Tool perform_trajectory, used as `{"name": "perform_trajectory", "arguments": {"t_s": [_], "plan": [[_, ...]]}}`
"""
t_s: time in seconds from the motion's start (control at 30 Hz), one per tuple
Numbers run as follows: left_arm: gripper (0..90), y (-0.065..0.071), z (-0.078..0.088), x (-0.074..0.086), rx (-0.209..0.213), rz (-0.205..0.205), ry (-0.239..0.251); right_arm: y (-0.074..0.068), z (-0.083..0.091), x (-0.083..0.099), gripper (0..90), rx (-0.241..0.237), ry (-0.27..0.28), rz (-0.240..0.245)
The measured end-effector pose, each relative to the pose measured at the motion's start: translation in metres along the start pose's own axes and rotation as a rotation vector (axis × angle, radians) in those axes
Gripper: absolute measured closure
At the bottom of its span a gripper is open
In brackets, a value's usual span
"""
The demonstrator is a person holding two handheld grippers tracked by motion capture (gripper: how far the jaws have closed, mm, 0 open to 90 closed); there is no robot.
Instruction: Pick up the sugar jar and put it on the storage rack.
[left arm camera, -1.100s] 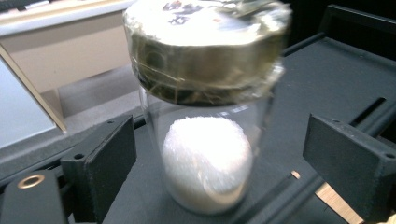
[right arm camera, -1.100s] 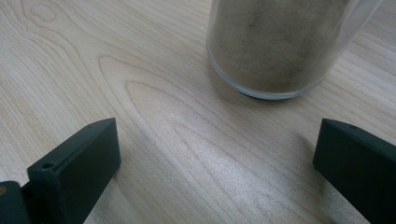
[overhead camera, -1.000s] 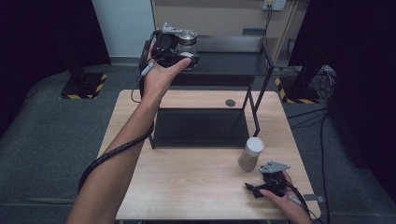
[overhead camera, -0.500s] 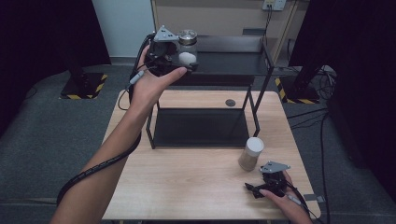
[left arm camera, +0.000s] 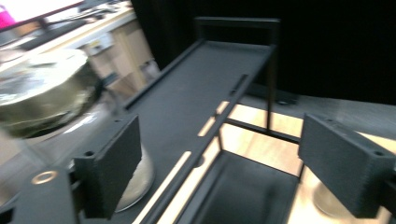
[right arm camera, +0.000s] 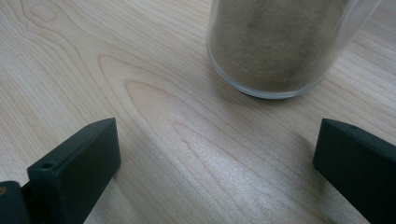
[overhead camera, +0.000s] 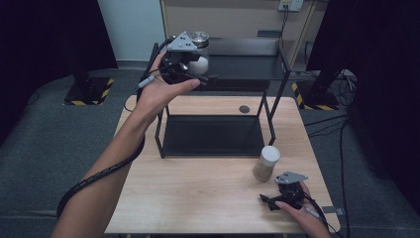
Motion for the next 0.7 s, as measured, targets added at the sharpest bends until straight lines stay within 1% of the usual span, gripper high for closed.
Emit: {"name": "perform_trajectory", "arguments": {"t_s": [0.03, 0.1, 0.2, 0.33, 0.4, 0.47, 0.6, 0.7], "plan": [[14.5, -0.001, -0.002, 0.002, 0.018, -0.017, 0.002, 0.0, 0.0, 0.0, 1.3, 0.001, 0.0, 0.0], [13.5, -0.005, -0.005, 0.008, 0.063, -0.019, 0.013, 0.0, 0.0, 0.0, 1.3, 0.0, 0.0, 0.0], [11.2, -0.006, -0.008, 0.018, 0.084, -0.01, 0.017, 0.0, 0.0, 0.0, 1.3, 0.0, 0.0, 0.0], [10.4, -0.005, -0.012, 0.026, 0.088, -0.017, 0.002, 0.0, 0.0, 0.0, 1.3, 0.001, 0.0, 0.0], [9.8, -0.005, -0.012, 0.029, 0.093, -0.008, 0.004, 0.0, 0.0, 0.0, 1.3, 0.001, 0.0, 0.0], [9.2, -0.004, -0.013, 0.032, 0.099, -0.01, 0.01, 0.0, 0.0, 0.0, 1.3, 0.001, 0.0, 0.0], [7.7, 0.001, -0.015, 0.036, 0.088, -0.015, 0.001, 0.0, 0.0, 0.0, 1.3, 0.001, 0.002, -0.001], [7.1, 0.004, -0.017, 0.042, 0.079, -0.009, -0.009, 0.0, 0.0, 0.0, 1.3, 0.001, 0.002, -0.001]]}}
Point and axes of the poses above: each handheld gripper's, and its own axes: z roughly backward along the jaws, x roughly out of its underside, y roughly to its right, the point moved 7 cm from there along -z, roughly forward along the jaws, and after that the axes turned 7 degrees about -x, right-handed, at the moved point
